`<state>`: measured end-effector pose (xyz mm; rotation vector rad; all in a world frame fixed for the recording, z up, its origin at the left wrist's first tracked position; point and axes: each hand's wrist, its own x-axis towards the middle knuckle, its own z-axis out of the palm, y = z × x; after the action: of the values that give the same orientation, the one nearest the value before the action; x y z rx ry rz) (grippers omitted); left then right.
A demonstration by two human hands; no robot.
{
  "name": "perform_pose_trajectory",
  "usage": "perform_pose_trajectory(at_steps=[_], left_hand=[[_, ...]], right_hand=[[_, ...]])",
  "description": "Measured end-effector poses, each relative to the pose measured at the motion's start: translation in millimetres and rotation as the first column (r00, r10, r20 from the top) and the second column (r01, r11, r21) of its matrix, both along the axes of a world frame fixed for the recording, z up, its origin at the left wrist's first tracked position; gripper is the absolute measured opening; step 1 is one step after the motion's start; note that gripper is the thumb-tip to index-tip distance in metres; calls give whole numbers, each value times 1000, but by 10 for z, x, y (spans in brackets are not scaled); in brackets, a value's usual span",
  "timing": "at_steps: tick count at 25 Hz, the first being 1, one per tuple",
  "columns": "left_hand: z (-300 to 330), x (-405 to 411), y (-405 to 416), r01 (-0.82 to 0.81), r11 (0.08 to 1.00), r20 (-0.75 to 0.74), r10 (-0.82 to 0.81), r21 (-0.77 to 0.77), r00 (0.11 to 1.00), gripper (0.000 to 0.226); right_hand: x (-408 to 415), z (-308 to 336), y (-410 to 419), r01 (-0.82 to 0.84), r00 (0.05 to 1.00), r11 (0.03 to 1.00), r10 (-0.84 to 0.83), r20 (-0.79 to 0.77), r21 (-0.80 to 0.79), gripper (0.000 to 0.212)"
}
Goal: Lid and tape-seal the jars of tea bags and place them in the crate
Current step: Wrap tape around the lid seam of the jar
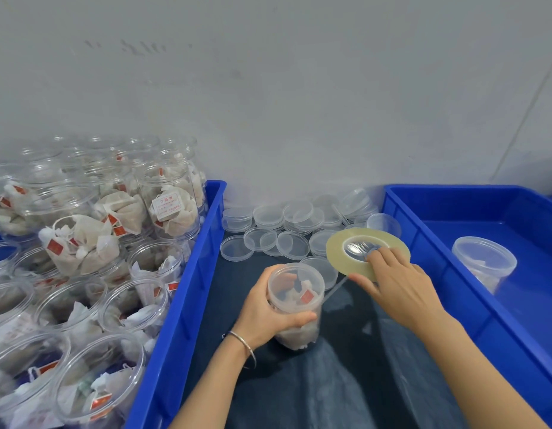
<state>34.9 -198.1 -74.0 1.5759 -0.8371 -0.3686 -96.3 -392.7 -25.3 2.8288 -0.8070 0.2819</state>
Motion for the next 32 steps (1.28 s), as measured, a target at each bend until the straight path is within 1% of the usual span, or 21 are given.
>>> perform_pose_trajectory(at_steps=[2,4,6,9,10,13,17,19,21,23,26,27,29,30,32], left_hand=[[32,13,-32,59,998,-10,-59,18,998,76],[55,36,-55,93,994,15,-94,52,995,80],[60,60,-70,116,990,17,-118,85,993,85],[44,85,-54,147,987,-80,-141,72,987,91],[34,95,-37,144,988,-111,-137,61,984,89],[12,129,12,150,988,-163,-143,34,976,73],[4,121,48,171,985,-158,-165,20,973,65],[-6,101,61,155,987,-132,-150,30,980,67],[-18,95,67,149,988,-129,-145,24,981,74],[-30,120,82,131,991,-172,-131,-10,976,80],[-38,110,118,129,991,-167,-134,-40,977,68],[-46,68,109,127,991,-148,-131,-38,980,70],[-65,-65,13,69,997,-107,-74,-44,992,87],[-67,-145,-70,-8,999,-96,3,-49,995,95],[-63,-271,-230,-216,973,-88,209,-81,974,98]], right_hand=[[123,-47,55,13,1000,999,-14,10,38,60],[222,-76,99,-5,999,993,1,39,115,44],[282,-102,126,-25,998,981,14,60,192,38],[301,-150,166,-58,997,960,43,61,275,38],[297,-162,177,-73,996,953,57,61,296,38],[259,-179,177,-133,990,922,104,99,364,39],[184,-177,148,-200,972,889,128,197,412,40],[131,-167,138,-237,953,863,116,281,446,39],[83,-158,130,-255,940,845,102,326,471,37],[47,-146,134,-245,943,835,86,323,493,34],[27,-118,168,-241,953,819,99,285,521,33],[28,-118,171,-239,957,822,108,271,516,29],[26,-122,166,-244,959,838,132,252,488,22],[19,-122,163,-254,957,845,151,246,470,23],[-8,-119,158,-276,952,849,177,251,450,30]])
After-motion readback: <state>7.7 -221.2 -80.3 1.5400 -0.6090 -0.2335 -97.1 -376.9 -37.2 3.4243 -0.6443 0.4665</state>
